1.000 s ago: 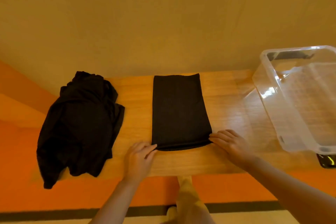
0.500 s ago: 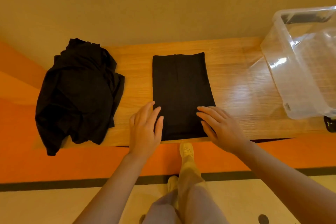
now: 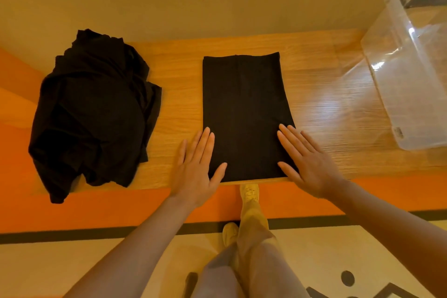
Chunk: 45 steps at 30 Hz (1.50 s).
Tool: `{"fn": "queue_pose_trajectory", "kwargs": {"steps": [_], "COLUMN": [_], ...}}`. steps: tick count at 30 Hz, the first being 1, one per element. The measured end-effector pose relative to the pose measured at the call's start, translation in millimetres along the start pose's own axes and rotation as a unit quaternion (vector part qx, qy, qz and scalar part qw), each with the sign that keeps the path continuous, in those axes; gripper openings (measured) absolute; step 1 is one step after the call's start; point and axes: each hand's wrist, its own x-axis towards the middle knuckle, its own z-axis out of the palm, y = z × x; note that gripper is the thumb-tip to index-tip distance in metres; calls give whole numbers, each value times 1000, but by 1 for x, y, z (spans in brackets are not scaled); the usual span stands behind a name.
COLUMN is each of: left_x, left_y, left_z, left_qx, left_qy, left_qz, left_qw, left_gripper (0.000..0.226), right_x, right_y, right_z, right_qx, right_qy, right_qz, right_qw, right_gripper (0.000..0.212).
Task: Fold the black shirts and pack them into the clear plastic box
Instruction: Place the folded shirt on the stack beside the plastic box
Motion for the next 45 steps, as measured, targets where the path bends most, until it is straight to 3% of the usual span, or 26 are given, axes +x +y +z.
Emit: {"fn": "queue_pose_trajectory", "kwargs": {"steps": [6,12,16,22,27,29,32,36,45], "left_x": [-17,77,112,86,77,86,125,184,209], "left_y": [-3,35,38,2,-11,-7,13,33,-16], "left_z": [-9,-27,-11,-6,-14,-22,-35,-28,-23], "left_qx": [-23,-120,-62,-35,0,-23,-70,-59,-13], "left_qy": [-7,60,25,30,15,37,87,47,12], "left_qz": [-43,11,28,-37,-73,-84,-37,16,-67], "left_qw": [999,991,997,998,997,996,993,997,998], "left_gripper": [77,61,62,69,73,72,62,56,78], "right_x": [-8,89,114,78,67,80,122,185,203], "right_y": [-1,-34,-30,16,28,19,-3,-18,48], "right_z": [-14,-30,-11,-10,-14,-22,-39,-40,-32], "right_qx": [14,42,11,-4,-29,-13,22,50,15], "right_qy": [23,70,28,36,38,62,111,99,74], "right_qz": [9,-21,-43,60,72,58,24,18,109], "right_qw": [1000,996,999,998,996,996,993,994,991], "right_gripper": [67,58,58,68,70,67,58,61,76]}}
